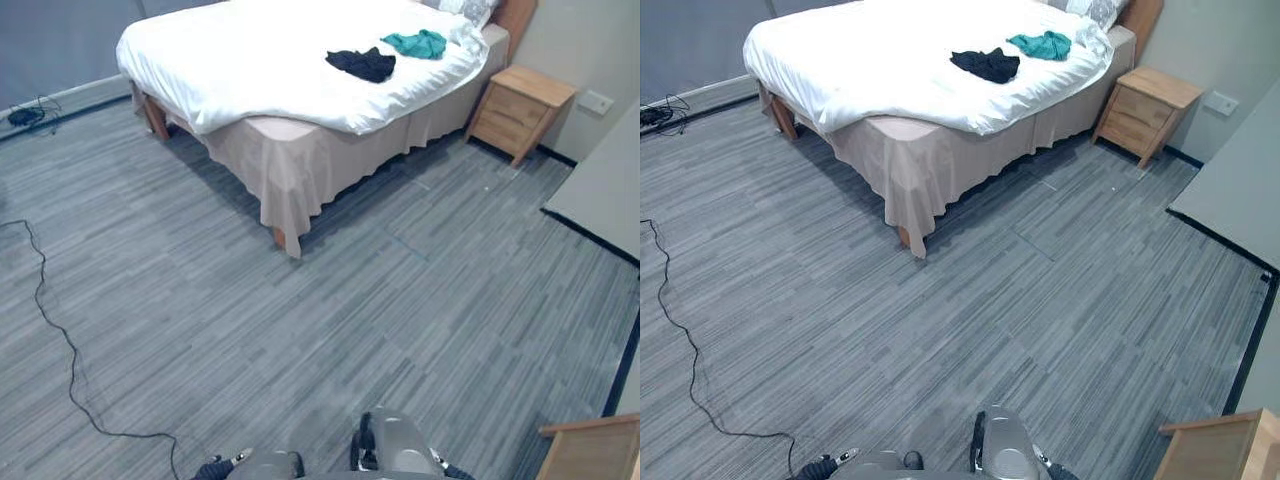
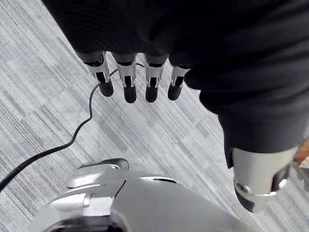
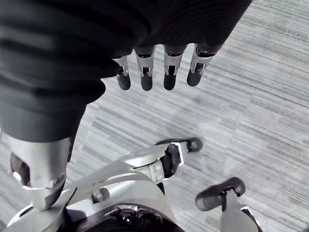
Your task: Tidy the bed and pick cloth on bed and put in laundry
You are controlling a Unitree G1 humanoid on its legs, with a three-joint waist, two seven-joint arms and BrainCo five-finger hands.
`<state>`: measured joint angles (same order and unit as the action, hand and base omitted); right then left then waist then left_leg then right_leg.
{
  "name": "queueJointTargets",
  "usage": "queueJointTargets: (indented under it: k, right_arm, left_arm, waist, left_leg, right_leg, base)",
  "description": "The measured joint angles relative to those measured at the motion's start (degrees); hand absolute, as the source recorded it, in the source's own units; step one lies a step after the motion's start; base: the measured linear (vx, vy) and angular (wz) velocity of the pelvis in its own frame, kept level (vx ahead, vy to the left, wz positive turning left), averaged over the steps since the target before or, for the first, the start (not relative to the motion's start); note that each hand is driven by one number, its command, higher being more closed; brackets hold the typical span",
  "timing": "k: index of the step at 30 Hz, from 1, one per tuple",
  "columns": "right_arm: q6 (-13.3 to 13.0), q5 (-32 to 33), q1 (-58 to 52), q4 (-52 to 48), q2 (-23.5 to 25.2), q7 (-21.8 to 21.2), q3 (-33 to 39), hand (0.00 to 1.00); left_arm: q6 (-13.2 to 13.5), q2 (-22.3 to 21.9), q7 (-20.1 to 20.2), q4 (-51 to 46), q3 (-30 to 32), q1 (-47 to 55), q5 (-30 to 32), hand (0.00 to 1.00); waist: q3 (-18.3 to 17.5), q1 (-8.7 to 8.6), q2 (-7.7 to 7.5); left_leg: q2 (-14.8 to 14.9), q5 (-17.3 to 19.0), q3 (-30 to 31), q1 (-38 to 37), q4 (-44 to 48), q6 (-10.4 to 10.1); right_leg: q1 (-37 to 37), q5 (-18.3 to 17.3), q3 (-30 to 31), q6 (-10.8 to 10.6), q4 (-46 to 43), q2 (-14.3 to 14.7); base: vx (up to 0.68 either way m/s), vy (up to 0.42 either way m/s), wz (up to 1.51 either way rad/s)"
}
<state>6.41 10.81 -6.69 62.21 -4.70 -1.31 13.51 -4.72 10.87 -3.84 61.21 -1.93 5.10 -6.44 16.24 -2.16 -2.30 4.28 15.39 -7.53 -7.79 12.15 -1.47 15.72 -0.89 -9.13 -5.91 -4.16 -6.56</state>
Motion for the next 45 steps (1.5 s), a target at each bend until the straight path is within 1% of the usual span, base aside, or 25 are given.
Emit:
queueJointTargets:
  k: [2,3,5,6,8,10,12,13,16,19,21,22,23,24,25,26,27,29,31,33,36,40,42,43,45]
  right_arm:
    - [0.27,0.05,-0.34,0.05,0.51,-0.02,0.8,0.0]
    - [0.61,-0.2,-0.52,1.13,0.45,-0.06,2.77,0.0]
    - [1.23,-0.82,-1.39,1.69,-1.01,-0.09,4.28,0.0]
    - [1.32,-1.5,-1.59,1.78,-1.19,-0.07,4.67,0.0]
    - [0.77,-2.96,-1.11,2.0,-1.47,-0.2,4.65,0.0]
    - [0.04,-3.87,-0.91,1.79,-2.16,-0.16,3.47,0.0]
    - [-0.44,-5.28,-0.45,2.18,-2.57,-0.01,2.67,0.0]
    - [-0.85,-5.91,-0.33,2.24,-2.62,0.07,1.8,0.0]
    - [-2.64,-6.97,1.74,1.77,-3.14,-0.02,1.84,0.0]
    - [-3.85,-7.01,4.02,0.25,-3.1,-0.15,2.62,0.0]
    - [-3.79,-6.95,3.52,-1.28,-2.7,-0.3,2.59,0.0]
    - [-3.77,-6.97,3.31,-1.29,-2.64,-0.34,2.49,0.0]
    - [-3.41,-6.97,3.07,-1.26,-2.11,-0.37,2.11,0.0]
    - [-2.81,-7.01,3.66,-1.22,-1.99,-0.73,1.96,0.0]
    - [-2.46,-7.03,4.17,-0.98,-1.78,-0.96,1.88,0.0]
    - [-2.37,-7.29,5.48,-0.47,-1.22,-1.49,1.82,0.0]
    - [-2.57,-7.7,5.95,-0.17,-0.86,-1.88,1.83,0.0]
    - [-2.73,-8.07,6.58,-0.06,-0.47,-2.34,2.03,0.0]
    - [-3.85,-6.93,6.56,-0.2,-0.27,-2.32,1.84,0.0]
    - [-3.71,-5.61,6.32,-0.64,-0.02,-2.35,2.21,0.0]
    - [-3.64,-3.35,4.45,-0.53,-0.17,-1.13,5.08,0.0]
    - [-2.25,-2.35,2.35,-0.02,0.69,-1.2,5.82,0.0]
    - [-1.08,-2.4,2.6,0.44,1.56,-1.53,5.68,0.0]
    - [-0.91,-2.39,2.68,0.7,1.7,-1.66,5.66,0.0]
    - [-0.15,-2.46,3.09,1.49,-1.12,-2.55,5.6,0.0]
  left_arm:
    - [-0.01,0.14,-0.03,0.05,0.4,-0.33,0.01,0.0]
    - [0.11,-0.47,-0.07,0.08,0.45,-0.24,0.23,0.0]
    - [0.61,-2.01,0.02,0.1,0.46,0.23,0.56,0.0]
    - [1.47,-2.89,0.24,0.24,0.76,0.54,0.71,0.0]
    - [2.82,-3.23,1.15,-0.03,2.73,0.46,0.62,0.0]
    - [3.5,-3.84,1.34,0.16,4.0,0.65,0.6,0.0]
    - [4.86,-3.77,1.36,-0.02,4.89,0.59,0.51,0.0]
    - [5.81,-3.48,1.43,-0.59,4.92,0.61,0.46,0.0]
    - [6.99,-3.7,1.66,-2.47,5.15,0.66,0.35,0.0]
    - [7.59,-4.33,1.49,-2.55,7.12,0.26,0.24,0.0]
    - [6.96,-4.45,1.33,-2.2,7.03,0.2,0.3,0.0]
    - [6.6,-4.46,1.28,-2.22,7.04,0.26,0.29,0.0]
    - [5.17,-4.27,1.14,-2.16,7.1,0.23,0.32,0.0]
    - [3.55,-3.68,1.05,-1.32,7.09,0.4,0.37,0.0]
    - [3.14,-3.24,1.06,-0.83,7.1,0.12,0.35,0.0]
    - [2.77,-2.44,0.94,-0.65,7.13,-0.15,0.34,0.0]
    - [2.82,-2.36,0.45,-0.66,6.92,-0.22,0.31,0.0]
    - [2.94,-2.34,0.0,-0.69,6.12,-0.14,0.31,0.0]
    - [3.44,-2.5,0.05,-0.94,5.27,-0.54,0.37,0.0]
    - [3.39,-1.66,0.11,-0.9,3.78,-2.38,0.37,0.0]
    - [3.35,-1.78,0.43,-0.73,3.6,-5.17,0.39,0.0]
    - [3.31,-1.09,1.2,-0.91,4.98,-0.43,0.63,0.0]
    - [3.35,-0.71,1.27,-0.9,4.97,2.04,0.92,0.0]
    - [3.59,-0.51,1.33,-0.91,5.48,2.26,0.96,0.0]
    - [5.94,-2.97,0.98,-0.89,6.83,2.66,1.11,0.0]
  waist:
    - [0.93,-0.06,-0.46]
    - [1.73,0.04,0.64]
    - [0.59,-1.23,4.44]
    - [-0.54,-1.58,6.03]
    - [-0.64,-1.17,6.13]
    - [-0.18,-0.86,6.44]
    - [0.93,-0.07,6.24]
    - [1.28,0.38,5.45]
    - [1.31,1.92,5.08]
    - [1.64,3.07,4.11]
    - [1.35,2.93,4.24]
    - [0.97,3.07,4.19]
    - [-0.05,3.2,2.76]
    - [-1.76,2.87,2.07]
    - [-2.3,2.96,1.68]
    - [-2.44,2.88,0.14]
    - [-2.43,2.92,-0.08]
    - [-2.22,3.04,0.31]
    - [-1.97,3.06,2.58]
    - [-2.38,2.99,2.23]
    - [-2.58,2.73,1.84]
    - [-4.55,3.06,-0.06]
    - [-5.88,3.16,-2.02]
    - [-6.06,3.18,-2.3]
    - [-6.53,2.92,1.75]
  left_leg:
    - [0.1,3.41,0.16,-0.85,2.81,-1.2]
    - [1.96,7.19,0.36,-4.06,4.48,-2.52]
    - [7.07,9.25,0.89,-7.81,2.5,-2.11]
    - [8.44,6.99,2.26,-8.16,4.81,-1.84]
    - [10.2,0.25,2.78,-2.9,16.32,-2.85]
    - [13.82,-9.08,3.15,5.47,36.56,-1.78]
    - [14.35,-5.88,4.37,12.89,53.26,-1.2]
    - [12.1,-4.38,3.84,16.38,53.27,-1.34]
    - [7.74,-3.88,-1.99,21.2,40.07,-0.7]
    - [2.39,-6.35,-13.34,22.1,13.43,-2.73]
    - [0.43,-8.09,-23.8,19.93,1.56,-0.6]
    - [-0.05,-8.04,-25.11,19.44,-0.1,-0.27]
    - [-0.98,-12.28,-25.85,19.33,0.57,8.15]
    - [-1.51,-13.8,-26.32,19.68,1.62,12.13]
    - [-2.13,-13.17,-26.48,19.31,1.78,13.16]
    - [-3.73,-12.28,-25.63,18.16,1.8,13.73]
    - [-4.66,-11.35,-24.31,15.79,1.59,13.71]
    - [-4.74,-11.34,-21.42,11.63,0.27,13.67]
    - [-3.66,-10.26,-15.43,5.13,-4.64,10.67]
    - [-3.83,-9.45,-10.86,4.39,-6.22,8.95]
    - [-5.09,-9.48,-3.16,3.98,-7.6,7.45]
    - [-5.33,-8.54,-0.01,0.34,-7.87,5.0]
    - [-5.66,-6.8,0.77,-0.87,-7.31,2.16]
    - [-5.79,-6.32,1.08,-1.0,-7.06,1.36]
    - [-1.67,-4.05,0.93,-0.91,-4.72,-2.25]
  right_leg:
    - [0.36,0.18,0.67,-0.29,0.49,-1.9]
    - [-0.53,3.73,1.03,0.58,-2.35,-1.88]
    - [0.66,4.43,-0.93,1.18,-10.98,1.74]
    - [1.02,3.95,-1.87,2.96,-13.64,3.4]
    - [0.23,1.73,-2.04,7.16,-15.29,4.7]
    - [-5.57,-1.71,-2.15,9.8,-13.08,7.5]
    - [-14.87,-4.21,-2.2,11.42,-9.16,9.97]
    - [-19.31,-5.08,-2.59,11.84,-7.36,10.12]
    - [-24.77,-6.53,-1.57,10.82,-4.33,10.09]
    - [-31.03,-8.34,-1.93,8.97,0.13,8.72]
    - [-36.82,-12.78,-3.66,7.42,1.11,8.96]
    - [-37.67,-14.19,-4.15,6.86,0.41,9.0]
    - [-36.71,-17.84,-4.95,5.22,-4.98,7.57]
    - [-31.91,-19.72,-5.62,2.05,-16.11,5.22]
    - [-28.82,-19.87,-5.68,0.97,-23.52,3.52]
    - [-22.98,-19.34,-6.05,-2.84,-36.81,-0.43]
    - [-20.51,-19.85,-8.31,-2.38,-42.12,-3.12]
    - [-19.93,-19.98,-9.76,-2.51,-40.92,-4.0]
    - [-18.29,-19.79,-9.56,-2.25,-31.69,-1.84]
    - [-14.19,-18.77,-6.86,-3.0,-24.91,-1.61]
    - [-8.32,-11.32,2.76,-3.21,-14.37,-3.14]
    - [-8.89,-4.29,4.7,-2.5,-9.46,-3.27]
    - [-10.91,4.83,4.47,-0.24,-3.43,-1.61]
    - [-11.49,6.08,3.99,-0.76,-2.5,-1.42]
    - [-14.27,6.54,2.61,0.64,0.98,1.95]
  base:
    - [0.37,-0.291,0.02]
    - [0.55,-0.405,0.0]
    - [0.64,-0.359,0.3]
    - [0.65,-0.328,0.33]
    - [0.64,-0.378,-0.09]
    - [0.62,-0.326,-0.1]
    - [0.7,-0.296,0.02]
    - [0.54,-0.204,0.02]
    - [0.48,-0.123,-0.25]
    - [0.54,-0.02,-0.12]
    - [0.55,0.078,0.37]
    - [0.69,0.125,0.3]
    - [0.7,0.145,0.28]
    - [0.7,0.164,0.23]
    - [0.46,0.138,0.29]
    - [0.56,0.175,0.33]
    - [0.63,0.175,0.47]
    - [0.48,0.095,0.46]
    - [0.35,-0.028,0.65]
    - [0.28,-0.104,1.11]
    - [0.25,-0.102,1.35]
    - [0.34,-0.176,0.74]
    - [0.34,-0.275,0.26]
    - [0.32,-0.321,0.13]
    - [0.3,-0.332,0.03]
